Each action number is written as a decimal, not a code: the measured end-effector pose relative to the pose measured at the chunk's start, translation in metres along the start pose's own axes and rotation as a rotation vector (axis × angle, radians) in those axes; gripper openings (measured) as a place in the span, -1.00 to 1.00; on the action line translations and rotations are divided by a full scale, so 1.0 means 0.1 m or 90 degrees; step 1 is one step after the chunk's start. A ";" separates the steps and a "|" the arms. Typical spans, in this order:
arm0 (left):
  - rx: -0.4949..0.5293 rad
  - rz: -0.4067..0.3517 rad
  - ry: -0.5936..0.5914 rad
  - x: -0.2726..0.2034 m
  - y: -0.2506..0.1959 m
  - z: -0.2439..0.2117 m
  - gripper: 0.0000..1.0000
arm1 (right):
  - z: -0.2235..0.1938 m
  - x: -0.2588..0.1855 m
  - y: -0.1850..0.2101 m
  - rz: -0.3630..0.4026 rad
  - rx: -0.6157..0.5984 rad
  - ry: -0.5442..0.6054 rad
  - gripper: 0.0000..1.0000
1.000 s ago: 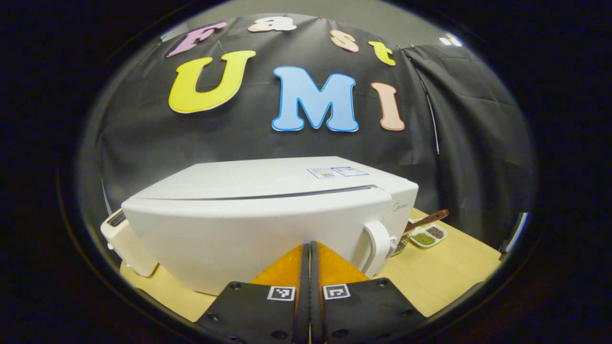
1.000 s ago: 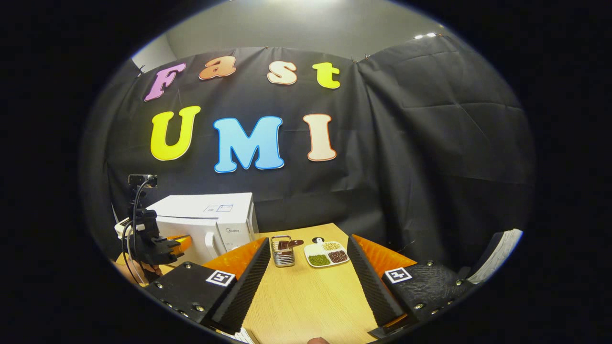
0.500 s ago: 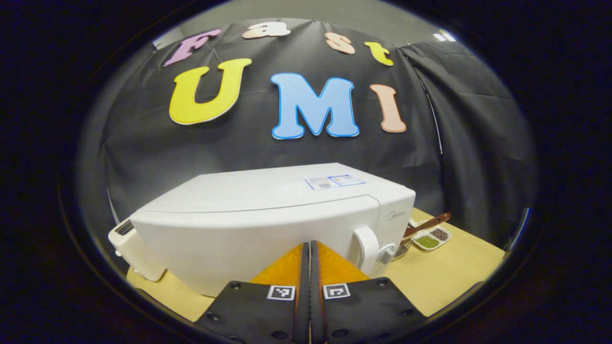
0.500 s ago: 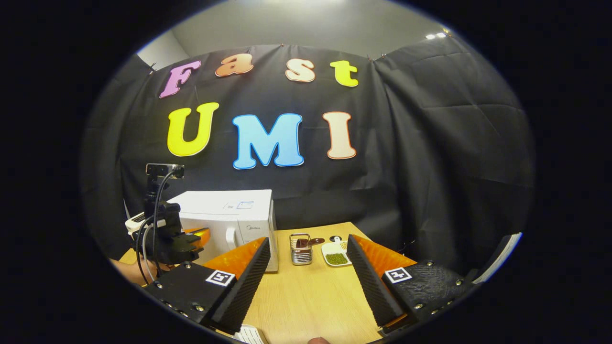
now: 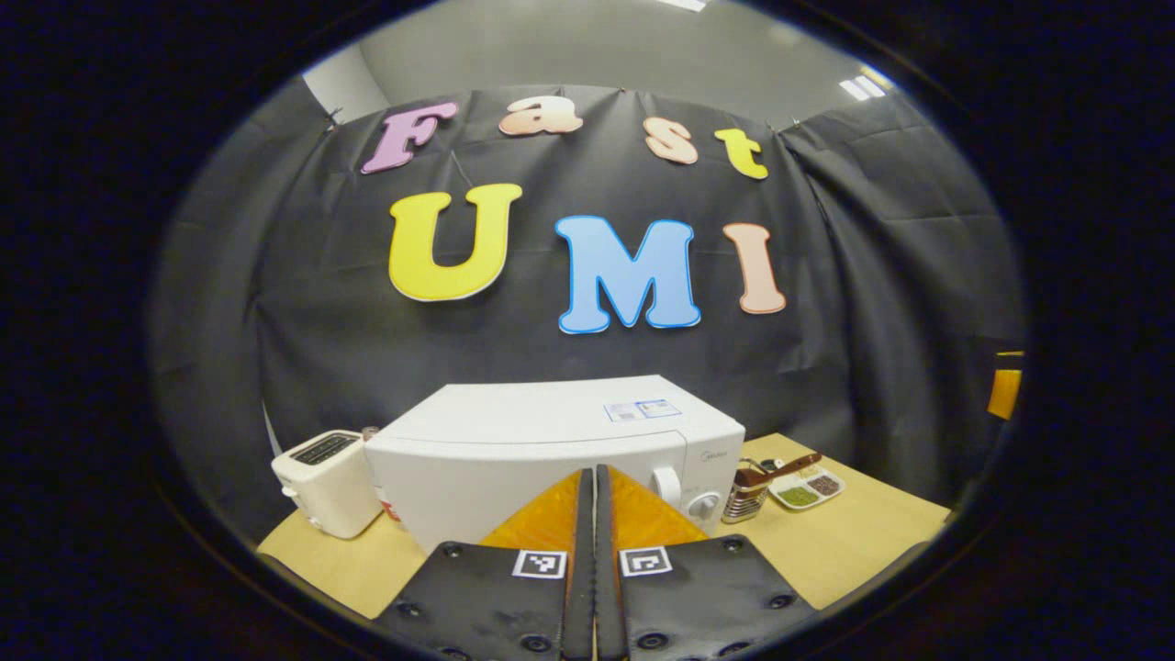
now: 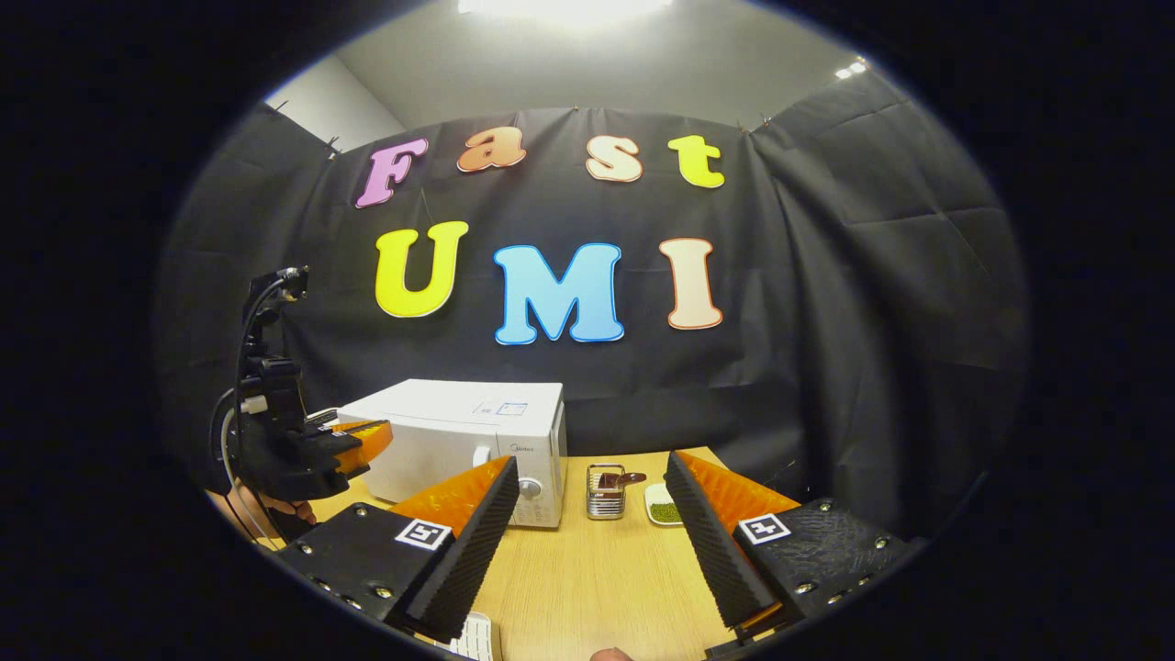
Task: Open the microwave oven with the left hand, put the food in, and close the microwave oven.
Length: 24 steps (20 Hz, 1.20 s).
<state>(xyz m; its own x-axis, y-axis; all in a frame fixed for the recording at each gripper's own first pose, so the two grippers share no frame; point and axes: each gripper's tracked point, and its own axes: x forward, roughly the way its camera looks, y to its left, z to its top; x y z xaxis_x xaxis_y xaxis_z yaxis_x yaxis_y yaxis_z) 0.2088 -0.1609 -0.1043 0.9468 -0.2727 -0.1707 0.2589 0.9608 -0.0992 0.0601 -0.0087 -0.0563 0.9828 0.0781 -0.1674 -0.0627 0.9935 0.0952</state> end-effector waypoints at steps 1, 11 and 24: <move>0.002 0.009 -0.003 -0.12 -0.01 0.03 -0.86 | 0.01 -0.06 -0.04 0.007 0.002 -0.004 0.96; 0.009 0.095 -0.064 -1.41 -0.08 0.56 -0.84 | 0.00 -0.43 -0.35 0.058 0.012 -0.021 0.96; 0.004 0.112 -0.073 -2.24 0.35 0.49 -0.24 | 0.04 -0.61 0.10 0.039 0.020 -0.045 0.96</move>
<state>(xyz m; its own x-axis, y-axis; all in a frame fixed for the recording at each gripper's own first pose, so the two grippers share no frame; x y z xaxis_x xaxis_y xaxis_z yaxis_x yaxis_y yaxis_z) 0.0154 -0.0635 -0.0217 0.9931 -0.0928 -0.0714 0.0876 0.9935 -0.0721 0.0006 -0.0041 -0.0409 0.9871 0.1317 -0.0913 -0.1189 0.9839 0.1337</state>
